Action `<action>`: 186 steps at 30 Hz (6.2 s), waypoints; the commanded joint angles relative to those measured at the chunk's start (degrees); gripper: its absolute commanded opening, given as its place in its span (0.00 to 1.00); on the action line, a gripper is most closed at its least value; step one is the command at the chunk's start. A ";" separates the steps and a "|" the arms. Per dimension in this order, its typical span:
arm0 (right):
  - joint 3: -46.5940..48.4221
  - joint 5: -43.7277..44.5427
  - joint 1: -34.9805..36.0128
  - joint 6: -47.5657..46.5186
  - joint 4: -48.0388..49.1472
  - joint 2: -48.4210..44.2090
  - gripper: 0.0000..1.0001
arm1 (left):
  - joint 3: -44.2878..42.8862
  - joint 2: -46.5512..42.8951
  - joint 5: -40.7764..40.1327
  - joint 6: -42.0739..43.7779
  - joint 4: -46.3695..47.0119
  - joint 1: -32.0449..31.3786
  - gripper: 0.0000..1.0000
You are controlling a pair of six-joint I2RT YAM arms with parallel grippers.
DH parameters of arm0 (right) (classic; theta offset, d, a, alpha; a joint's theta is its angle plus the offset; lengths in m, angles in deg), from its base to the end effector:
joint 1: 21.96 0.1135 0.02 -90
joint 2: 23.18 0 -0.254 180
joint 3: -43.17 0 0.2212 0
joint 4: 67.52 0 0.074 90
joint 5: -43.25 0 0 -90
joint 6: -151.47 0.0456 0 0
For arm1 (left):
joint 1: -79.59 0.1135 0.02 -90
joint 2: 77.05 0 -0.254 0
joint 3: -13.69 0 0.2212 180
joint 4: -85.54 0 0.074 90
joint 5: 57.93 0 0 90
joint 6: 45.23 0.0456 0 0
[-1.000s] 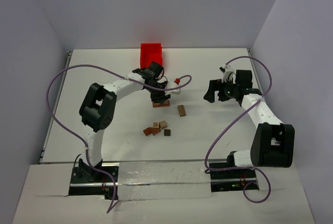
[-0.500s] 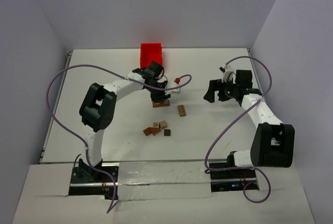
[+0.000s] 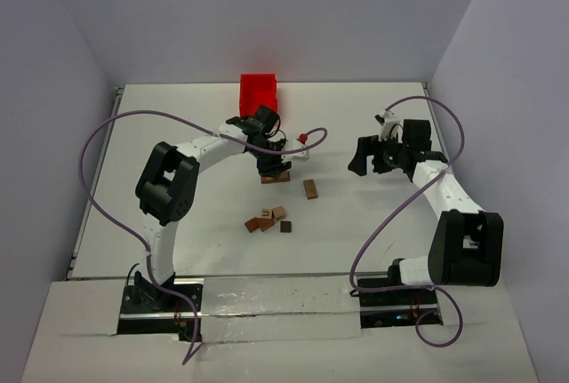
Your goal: Build the wood block tower
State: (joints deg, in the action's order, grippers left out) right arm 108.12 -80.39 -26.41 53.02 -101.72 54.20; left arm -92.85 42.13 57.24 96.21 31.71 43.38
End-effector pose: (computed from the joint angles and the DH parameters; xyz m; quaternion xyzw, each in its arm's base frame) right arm 0.2586 0.0052 0.2324 -0.1379 0.8852 0.2275 0.3817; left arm 0.3159 -0.2553 0.1812 0.6937 0.6586 -0.1851 0.2255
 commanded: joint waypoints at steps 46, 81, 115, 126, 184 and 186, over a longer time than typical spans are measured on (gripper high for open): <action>3.08 -0.02 -0.12 -0.52 -0.09 0.33 1.00 | -6.15 2.24 -0.16 -5.21 0.56 -1.67 0.55; 3.17 -0.19 -0.18 -0.52 -0.09 0.34 1.00 | -0.91 0.24 -0.54 -3.63 0.56 -1.59 0.39; 3.26 -0.46 -0.21 -0.43 -0.26 0.57 1.00 | 0.11 -0.80 -0.48 -3.72 0.30 -1.41 0.36; 3.28 -0.58 -0.19 -0.25 -0.28 0.49 1.00 | 1.07 -1.31 -0.95 -3.80 0.64 -1.32 0.37; 3.48 -0.76 -0.21 -0.52 -0.44 1.19 1.00 | -3.11 2.99 -3.59 -6.04 1.87 -0.67 0.64; 3.52 -0.72 -0.19 -0.52 -0.44 1.28 1.00 | -2.98 3.17 -3.55 -6.08 1.98 -0.64 0.64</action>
State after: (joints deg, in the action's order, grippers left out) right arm 108.54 -80.63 -26.41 53.02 -101.98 55.04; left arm -93.79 44.69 53.28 90.43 33.18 42.57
